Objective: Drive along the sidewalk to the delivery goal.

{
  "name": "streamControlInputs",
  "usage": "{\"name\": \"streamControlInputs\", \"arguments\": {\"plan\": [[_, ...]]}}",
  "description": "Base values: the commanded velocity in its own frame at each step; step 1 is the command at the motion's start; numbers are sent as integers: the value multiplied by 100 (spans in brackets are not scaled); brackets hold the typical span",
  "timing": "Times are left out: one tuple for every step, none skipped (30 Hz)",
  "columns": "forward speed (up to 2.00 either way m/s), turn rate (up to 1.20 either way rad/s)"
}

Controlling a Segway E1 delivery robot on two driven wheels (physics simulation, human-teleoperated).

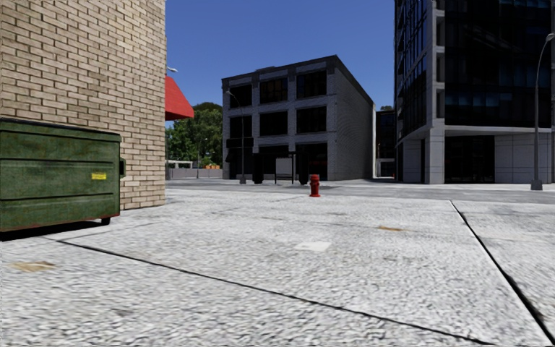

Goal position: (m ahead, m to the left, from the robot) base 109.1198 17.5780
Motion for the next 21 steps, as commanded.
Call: {"name": "streamControlInputs", "arguments": {"plan": [[200,0],[200,0],[200,0],[200,0],[200,0],[200,0],[200,0],[200,0],[200,0],[200,0],[200,0],[200,0],[200,0],[200,0],[200,0],[200,0],[200,0],[200,0],[200,0],[200,0],[200,0]]}}
